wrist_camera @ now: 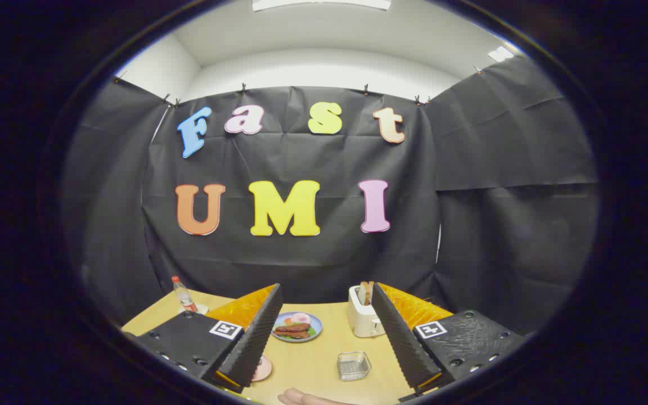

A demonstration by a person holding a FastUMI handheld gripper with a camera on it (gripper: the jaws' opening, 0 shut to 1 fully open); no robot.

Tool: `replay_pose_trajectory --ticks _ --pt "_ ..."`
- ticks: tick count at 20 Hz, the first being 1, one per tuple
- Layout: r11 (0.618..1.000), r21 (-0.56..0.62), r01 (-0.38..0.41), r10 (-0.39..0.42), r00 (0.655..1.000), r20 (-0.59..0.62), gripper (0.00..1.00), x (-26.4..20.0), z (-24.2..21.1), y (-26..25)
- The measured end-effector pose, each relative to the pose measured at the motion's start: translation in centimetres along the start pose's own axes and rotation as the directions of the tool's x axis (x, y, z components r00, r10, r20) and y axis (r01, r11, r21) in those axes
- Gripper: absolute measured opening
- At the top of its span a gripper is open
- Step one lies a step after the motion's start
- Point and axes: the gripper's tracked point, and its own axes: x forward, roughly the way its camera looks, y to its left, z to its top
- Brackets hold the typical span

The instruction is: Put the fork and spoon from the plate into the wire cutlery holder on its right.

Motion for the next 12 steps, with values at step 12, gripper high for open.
replay_pose_trajectory --ticks 12 --pt "0.999 -0.043 0.018 -0.021 0.998 -0.067 0.96 1.0 -2.8 1.6"
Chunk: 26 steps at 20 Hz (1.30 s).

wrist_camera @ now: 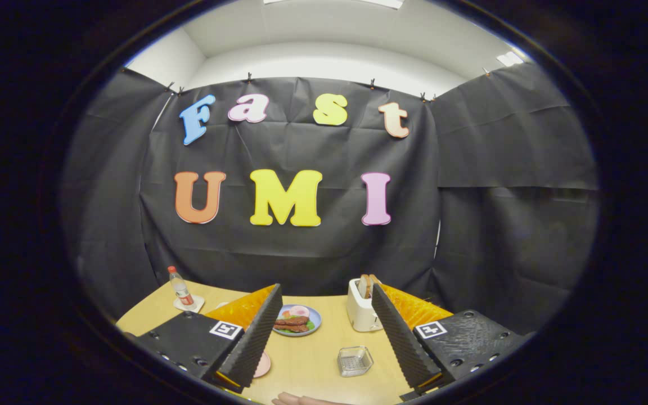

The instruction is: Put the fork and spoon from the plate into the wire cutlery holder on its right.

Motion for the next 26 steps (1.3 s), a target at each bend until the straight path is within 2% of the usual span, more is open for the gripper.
replay_pose_trajectory --ticks 6,13,20,26 --pt "0.998 -0.016 -0.052 0.051 0.996 -0.074 0.96 2.7 -3.5 4.0" --pt "0.991 -0.038 -0.127 0.115 0.965 -0.235 0.96 6.4 -12.4 10.2" --pt "0.977 -0.07 -0.199 0.148 0.884 -0.444 0.95 9.1 -24.2 15.2" --pt "0.983 0.004 -0.181 0.141 0.753 -0.642 0.92 9.0 -33.2 17.8"
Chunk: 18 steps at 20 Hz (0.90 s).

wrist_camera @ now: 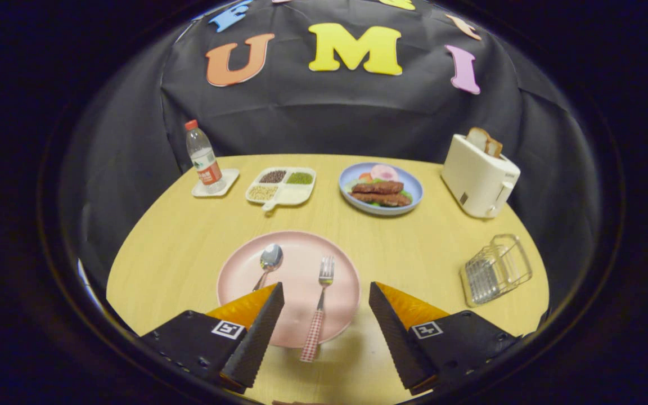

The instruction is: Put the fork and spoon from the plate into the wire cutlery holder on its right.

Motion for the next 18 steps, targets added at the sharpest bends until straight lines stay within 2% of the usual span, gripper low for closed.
replay_pose_trajectory --ticks 2,5,6,10,12,15,18 --pt "1.0 0.027 0.009 -0.007 0.999 -0.046 0.91 1.3 -1.1 0.3" --pt "0.999 0.038 0.023 -0.02 0.996 -0.092 0.78 2.7 -2.0 0.6" --pt "0.998 0.046 0.036 -0.031 0.993 -0.111 0.78 3.2 -2.4 0.5" --pt "0.991 0.102 0.082 -0.06 0.977 -0.203 0.58 4.6 -4.1 0.7" --pt "0.988 0.139 0.067 -0.031 0.97 -0.242 0.45 4.9 -4.8 1.5" --pt "0.984 0.157 0.081 -0.037 0.963 -0.265 0.4 4.9 -4.9 1.5" --pt "0.985 0.137 0.104 -0.062 0.958 -0.281 0.41 5.2 -5.1 1.4"
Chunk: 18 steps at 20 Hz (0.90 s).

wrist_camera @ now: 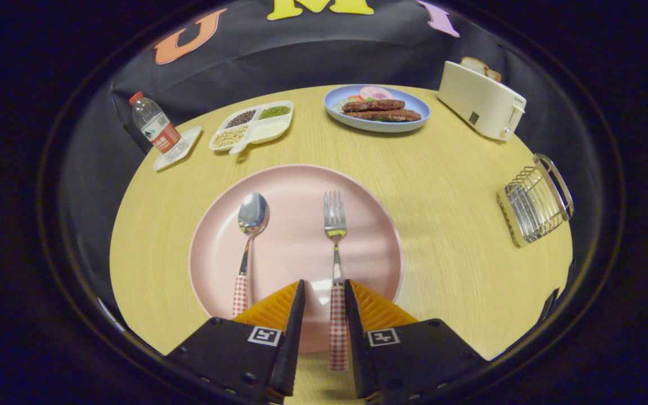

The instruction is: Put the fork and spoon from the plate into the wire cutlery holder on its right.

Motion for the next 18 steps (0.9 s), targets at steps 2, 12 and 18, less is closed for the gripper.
replay_pose_trajectory --ticks 2,12,18 --pt "1.0 0.024 -0.002 0.003 1.0 -0.016 0.19 -0.2 0.2 0.0" --pt "0.999 -0.016 -0.029 0.028 0.999 -0.045 0.06 -1.1 0.2 0.2" --pt "0.99 -0.089 -0.114 0.113 0.994 -0.008 0.06 -5.5 0.4 -0.8"
